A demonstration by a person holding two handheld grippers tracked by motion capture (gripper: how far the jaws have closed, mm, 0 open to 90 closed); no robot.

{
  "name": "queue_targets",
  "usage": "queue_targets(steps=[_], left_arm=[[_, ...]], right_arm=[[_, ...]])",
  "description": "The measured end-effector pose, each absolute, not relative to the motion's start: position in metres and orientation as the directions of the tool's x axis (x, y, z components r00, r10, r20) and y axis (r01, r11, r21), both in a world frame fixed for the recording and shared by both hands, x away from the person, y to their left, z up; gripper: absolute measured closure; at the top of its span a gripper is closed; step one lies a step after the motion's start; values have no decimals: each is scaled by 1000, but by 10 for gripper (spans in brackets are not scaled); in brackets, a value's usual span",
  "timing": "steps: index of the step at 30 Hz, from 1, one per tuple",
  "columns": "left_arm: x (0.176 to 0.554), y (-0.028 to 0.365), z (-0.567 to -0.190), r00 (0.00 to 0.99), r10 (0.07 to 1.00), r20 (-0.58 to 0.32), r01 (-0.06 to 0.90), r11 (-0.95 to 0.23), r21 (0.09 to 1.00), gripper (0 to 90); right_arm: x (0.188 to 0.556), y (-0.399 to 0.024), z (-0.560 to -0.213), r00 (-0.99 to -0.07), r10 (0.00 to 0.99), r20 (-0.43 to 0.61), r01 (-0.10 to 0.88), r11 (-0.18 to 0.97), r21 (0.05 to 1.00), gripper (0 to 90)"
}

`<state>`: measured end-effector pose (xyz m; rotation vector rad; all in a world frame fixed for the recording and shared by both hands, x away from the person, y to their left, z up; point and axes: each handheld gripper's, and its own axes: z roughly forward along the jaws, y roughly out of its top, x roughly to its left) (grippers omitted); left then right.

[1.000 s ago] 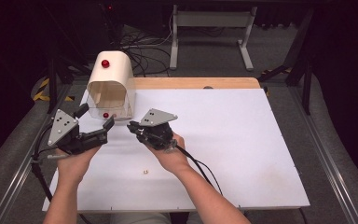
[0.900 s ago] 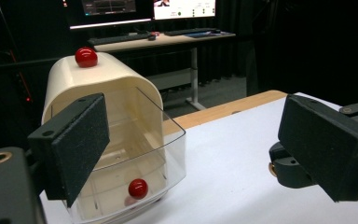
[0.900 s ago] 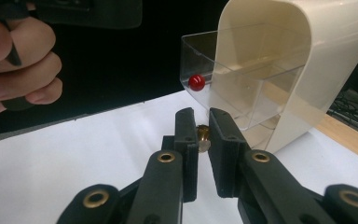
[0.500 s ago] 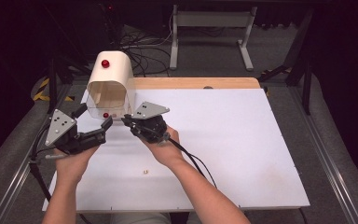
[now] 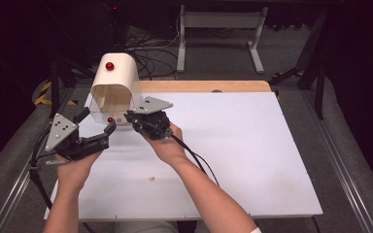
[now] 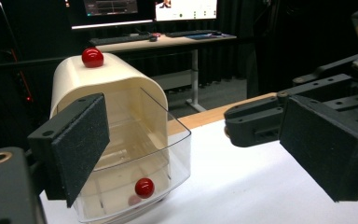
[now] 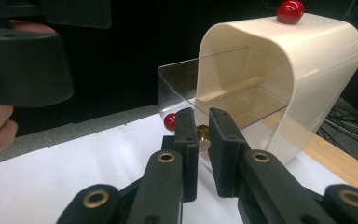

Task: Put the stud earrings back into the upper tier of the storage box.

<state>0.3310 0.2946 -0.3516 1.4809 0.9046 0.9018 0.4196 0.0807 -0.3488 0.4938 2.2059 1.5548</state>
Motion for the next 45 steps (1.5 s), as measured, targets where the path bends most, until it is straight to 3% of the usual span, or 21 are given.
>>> queue_targets(steps=[23,45], left_arm=[[332,297,-352,422,906,41,64,-74,995,93],[333,295,-352,425,905,30,72,-67,995,69]], right_arm=[[454,99,-346,-845,529,-77,95,291,952,827],[466,110,-352,-826,552,-113,103,346,933,823]])
